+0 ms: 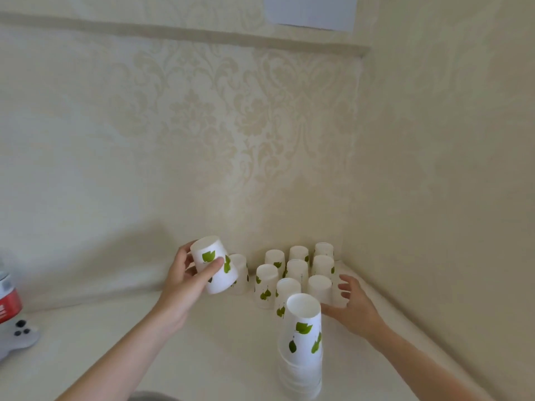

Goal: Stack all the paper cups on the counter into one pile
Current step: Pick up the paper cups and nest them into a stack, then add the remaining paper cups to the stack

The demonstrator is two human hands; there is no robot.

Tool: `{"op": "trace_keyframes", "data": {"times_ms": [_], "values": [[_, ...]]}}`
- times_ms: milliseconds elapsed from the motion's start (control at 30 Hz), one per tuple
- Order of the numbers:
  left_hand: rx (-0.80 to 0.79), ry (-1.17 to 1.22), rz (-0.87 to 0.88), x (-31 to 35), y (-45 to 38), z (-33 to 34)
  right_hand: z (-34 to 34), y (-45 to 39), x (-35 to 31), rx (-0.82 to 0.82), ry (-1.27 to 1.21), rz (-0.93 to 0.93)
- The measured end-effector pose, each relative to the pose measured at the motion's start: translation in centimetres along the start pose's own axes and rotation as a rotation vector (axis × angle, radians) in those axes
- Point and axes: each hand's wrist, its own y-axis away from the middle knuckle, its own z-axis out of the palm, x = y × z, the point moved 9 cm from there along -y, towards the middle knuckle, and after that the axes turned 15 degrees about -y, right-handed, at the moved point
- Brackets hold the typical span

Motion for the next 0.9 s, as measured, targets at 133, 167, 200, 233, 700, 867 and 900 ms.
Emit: {"op": "trace_keyframes", "data": {"times_ms": [133, 167, 200, 233, 700, 867, 900], "values": [[-0.16, 0.07, 0.029, 1.9, 3.2, 1.7, 2.6, -0.7, 0.5, 0.014, -0.063, -0.011], [-0.192, 0.069, 0.037, 2.2, 3.7, 2.2, 2.9, -0.8, 0.5, 0.018, -0.055, -0.025], [-0.226, 0.064, 0.045, 2.5, 4.2, 2.7, 3.0, -0.8, 0.6, 0.03, -0.045, -0.039], [-0.259, 0.058, 0.053, 2.9, 4.7, 3.4, 2.8, -0.6, 0.7, 0.048, -0.038, -0.047], [-0.501, -0.196, 0.15, 4.1, 9.3, 12.4, -8.2, 5.4, -0.6, 0.136, -0.14, -0.056], [-0.55, -0.277, 0.1, 1.0, 9.9, 13.6, -7.5, 6.9, -8.5, 0.008, -0.275, -0.22], [-0.55, -0.277, 0.092, 0.3, 9.8, 13.6, -6.6, 7.5, -9.7, -0.049, -0.279, -0.239]]}}
